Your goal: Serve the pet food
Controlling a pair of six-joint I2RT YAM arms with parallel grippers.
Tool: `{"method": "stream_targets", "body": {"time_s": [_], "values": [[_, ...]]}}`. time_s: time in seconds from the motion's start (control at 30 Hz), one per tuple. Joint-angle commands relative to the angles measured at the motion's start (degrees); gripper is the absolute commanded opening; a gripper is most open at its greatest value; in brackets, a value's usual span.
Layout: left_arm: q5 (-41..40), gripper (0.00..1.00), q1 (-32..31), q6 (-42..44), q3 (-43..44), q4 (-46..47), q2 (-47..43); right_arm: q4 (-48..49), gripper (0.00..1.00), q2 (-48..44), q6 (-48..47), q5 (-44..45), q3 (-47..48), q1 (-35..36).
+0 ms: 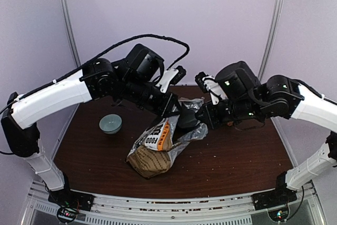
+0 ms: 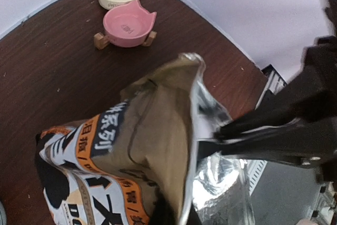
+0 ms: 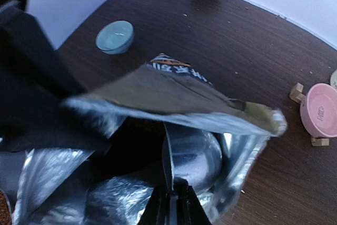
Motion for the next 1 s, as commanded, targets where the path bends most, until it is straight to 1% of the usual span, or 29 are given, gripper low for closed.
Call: {"method": "stream_targets", "body": {"time_s": [0.0, 0.03, 0.1, 0.13, 0.2, 0.27, 0.33, 0.43, 0.5, 0.57, 0.6, 0.63, 0.67, 0.7, 0.73, 0.8, 0.87, 0.93, 0.97], "values": [[2.9, 0.24, -3.0, 0.1, 0.3, 13.4, -0.4, -7.6, 0.0, 4.4, 7.0, 11.0, -1.2, -0.3], [1.1, 0.36, -3.5, 0.0, -0.4, 13.5, -1.0, -6.8, 0.0, 4.8, 7.7, 10.8, -2.5, -0.4], [-3.4, 0.52, -3.8, -1.1, -4.0, 13.7, -4.2, -5.1, 0.0, 4.8, 8.6, 10.1, -5.1, -0.7], [-6.4, 0.62, -3.7, -2.6, -6.9, 14.0, -6.6, -4.6, 0.0, 4.5, 9.1, 10.0, -6.4, -0.9], [-10.3, 0.72, -2.7, -5.1, -13.4, 14.4, -11.6, -2.9, 0.0, 3.8, 9.5, 9.1, -9.0, -1.3], [-9.4, 0.75, 0.5, -8.6, -21.8, 17.0, -16.8, -1.1, 0.0, 3.2, 9.4, 7.3, -11.4, -2.0], [-6.5, 0.77, 4.5, -12.6, -32.2, 21.6, -21.5, 0.6, 0.0, 3.0, 9.3, 6.1, -13.1, -2.5], [-2.3, 0.77, 10.8, -18.8, -47.4, 28.5, -25.9, 2.4, 0.0, 3.3, 8.7, 5.2, -15.0, -3.1], [-0.7, 0.77, 13.5, -21.7, -56.1, 32.3, -27.6, 3.5, 0.0, 4.2, 8.2, 4.3, -16.0, -3.7], [0.0, 0.77, 14.9, -23.4, -61.0, 35.1, -27.5, 4.6, 0.0, 5.6, 7.5, 3.2, -16.6, -3.8], [0.6, 0.74, 15.3, -24.1, -62.7, 36.8, -26.9, 5.4, 0.0, 6.3, 7.2, 2.2, -16.9, -3.8], [1.9, 0.69, 15.5, -24.5, -64.1, 38.6, -26.0, 6.1, 0.0, 7.5, 6.9, 1.0, -17.1, -3.8], [2.3, 0.63, 15.5, -24.6, -64.8, 39.7, -24.8, 6.7, 0.0, 8.2, 6.6, -0.5, -17.1, -3.9], [2.6, 0.53, 15.5, -24.9, -65.1, 39.9, -23.6, 7.3, 0.0, 8.9, 6.3, -1.9, -17.0, -3.8], [2.5, 0.45, 15.5, -25.1, -65.2, 39.7, -22.4, 8.0, 0.0, 9.5, 6.0, -3.4, -16.9, -3.8], [2.6, 0.35, 15.5, -24.7, -65.8, 39.9, -20.6, 8.6, 0.0, 10.6, 5.3, -5.9, -16.4, -3.9], [3.6, 0.3, 15.5, -24.3, -66.6, 41.8, -19.8, 9.4, 0.0, 11.6, 4.5, -8.5, -16.2, -3.9], [5.1, 0.29, 15.5, -24.1, -67.2, 44.0, -18.7, 10.1, 0.0, 12.8, 3.3, -12.0, -15.9, -3.8], [6.0, 0.25, 15.5, -24.1, -67.4, 45.4, -18.0, 10.4, 0.0, 13.4, 2.9, -13.8, -15.7, -3.8]]}}
